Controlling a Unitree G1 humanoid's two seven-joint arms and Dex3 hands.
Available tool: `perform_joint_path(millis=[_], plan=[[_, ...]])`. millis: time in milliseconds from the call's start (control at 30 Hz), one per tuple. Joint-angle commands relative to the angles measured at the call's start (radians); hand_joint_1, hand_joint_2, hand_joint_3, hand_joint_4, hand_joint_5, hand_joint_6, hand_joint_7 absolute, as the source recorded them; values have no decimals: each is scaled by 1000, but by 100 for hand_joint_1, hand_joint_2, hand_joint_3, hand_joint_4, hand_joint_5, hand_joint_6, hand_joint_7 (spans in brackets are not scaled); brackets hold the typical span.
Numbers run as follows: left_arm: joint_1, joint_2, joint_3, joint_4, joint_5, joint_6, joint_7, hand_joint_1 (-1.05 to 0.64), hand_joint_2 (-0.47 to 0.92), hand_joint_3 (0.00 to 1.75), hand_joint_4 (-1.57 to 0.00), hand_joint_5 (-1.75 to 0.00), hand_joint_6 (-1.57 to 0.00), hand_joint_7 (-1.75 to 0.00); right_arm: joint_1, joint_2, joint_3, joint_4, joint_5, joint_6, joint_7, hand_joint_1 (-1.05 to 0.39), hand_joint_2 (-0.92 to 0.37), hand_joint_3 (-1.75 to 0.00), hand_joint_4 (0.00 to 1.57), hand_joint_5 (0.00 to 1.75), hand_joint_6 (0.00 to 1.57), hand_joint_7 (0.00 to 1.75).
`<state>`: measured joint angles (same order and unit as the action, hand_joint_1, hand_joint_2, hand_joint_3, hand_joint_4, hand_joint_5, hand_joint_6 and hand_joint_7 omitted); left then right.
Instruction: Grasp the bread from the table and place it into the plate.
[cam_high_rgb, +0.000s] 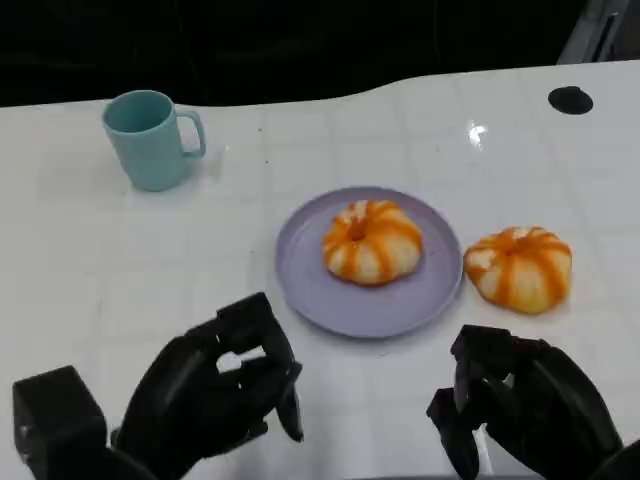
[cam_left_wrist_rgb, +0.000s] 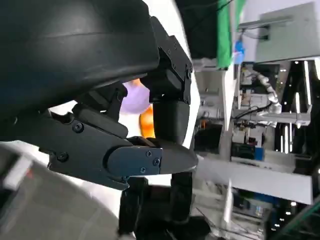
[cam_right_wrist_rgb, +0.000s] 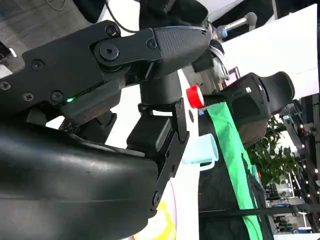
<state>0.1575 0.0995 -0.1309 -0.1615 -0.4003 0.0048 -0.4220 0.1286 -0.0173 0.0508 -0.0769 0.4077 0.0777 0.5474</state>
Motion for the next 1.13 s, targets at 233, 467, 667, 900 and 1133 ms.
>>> perform_joint_path(millis=[233, 467, 667, 900, 1133], plan=[[51, -26, 37, -6, -100, 62, -49, -61, 92, 39, -95, -175, -72, -175, 0, -7, -5, -5, 7, -8, 1, -96, -92, -34, 120, 164, 104, 148], [38, -30, 63, 45, -122, 84, -95, -62, 92, 34, -98, -175, -75, -175, -2, -1, -4, 3, -2, -23, -5, -97, -92, -33, 121, 162, 104, 149], [25, -35, 73, 76, -123, 90, -116, -63, 92, 34, -100, -175, -77, -175, -8, -1, -6, 13, -3, -32, -5, -96, -92, -36, 119, 165, 103, 149], [13, -45, 81, 102, -118, 76, -127, -64, 92, 31, -100, -175, -77, -175, -16, 0, -9, 26, 5, -30, -7, -96, -92, -34, 118, 165, 103, 149], [1, -45, 92, 120, -125, 83, -149, -63, 92, 30, -99, -175, -76, -175, -23, 4, -7, 41, -4, -34, -14, -97, -92, -32, 119, 166, 103, 149]])
